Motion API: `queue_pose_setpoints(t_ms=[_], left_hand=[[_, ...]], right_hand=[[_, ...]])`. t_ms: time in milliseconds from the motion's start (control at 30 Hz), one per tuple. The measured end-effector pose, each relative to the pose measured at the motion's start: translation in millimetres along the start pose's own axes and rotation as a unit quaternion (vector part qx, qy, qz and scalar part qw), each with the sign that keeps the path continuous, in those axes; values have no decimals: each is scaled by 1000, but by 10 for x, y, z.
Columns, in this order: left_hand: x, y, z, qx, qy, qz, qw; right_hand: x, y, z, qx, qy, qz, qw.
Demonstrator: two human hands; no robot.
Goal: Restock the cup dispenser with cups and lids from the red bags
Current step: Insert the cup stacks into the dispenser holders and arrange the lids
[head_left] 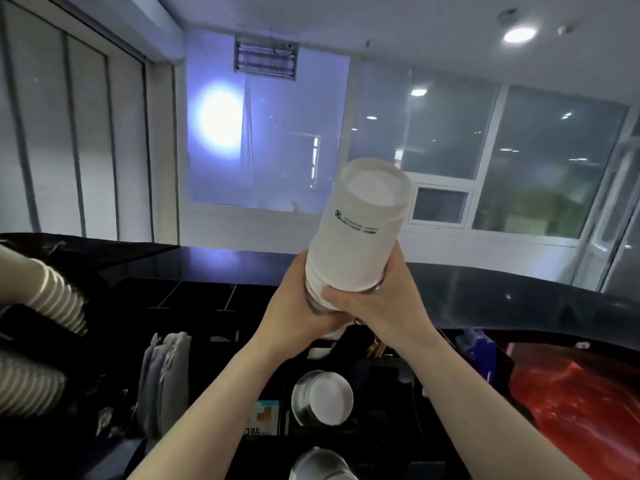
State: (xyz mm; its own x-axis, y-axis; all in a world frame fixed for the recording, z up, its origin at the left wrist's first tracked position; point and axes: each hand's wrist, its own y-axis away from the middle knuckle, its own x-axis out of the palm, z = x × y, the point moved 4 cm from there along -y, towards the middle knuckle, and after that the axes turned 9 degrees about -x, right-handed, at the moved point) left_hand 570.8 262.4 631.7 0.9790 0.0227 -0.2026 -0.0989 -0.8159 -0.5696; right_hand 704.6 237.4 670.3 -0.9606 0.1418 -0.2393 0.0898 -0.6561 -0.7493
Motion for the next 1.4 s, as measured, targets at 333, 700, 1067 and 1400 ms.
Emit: queue_pose_setpoints(t_ms=[333,700,1067,1400], left_hand=[[88,37,108,-60,-13,-22,998],[37,9,115,-42,-83,5,996],[-2,38,96,-41,-103,-29,993],[-30,117,123,-73,-123,-23,989]], right_hand=[[-106,43,-50,8,0,-23,1000],[-102,51,-91,36,6,-37,999],[-174,-42,95,19,-33,-14,999],[-221,50,357,-20,-58,-40,997]])
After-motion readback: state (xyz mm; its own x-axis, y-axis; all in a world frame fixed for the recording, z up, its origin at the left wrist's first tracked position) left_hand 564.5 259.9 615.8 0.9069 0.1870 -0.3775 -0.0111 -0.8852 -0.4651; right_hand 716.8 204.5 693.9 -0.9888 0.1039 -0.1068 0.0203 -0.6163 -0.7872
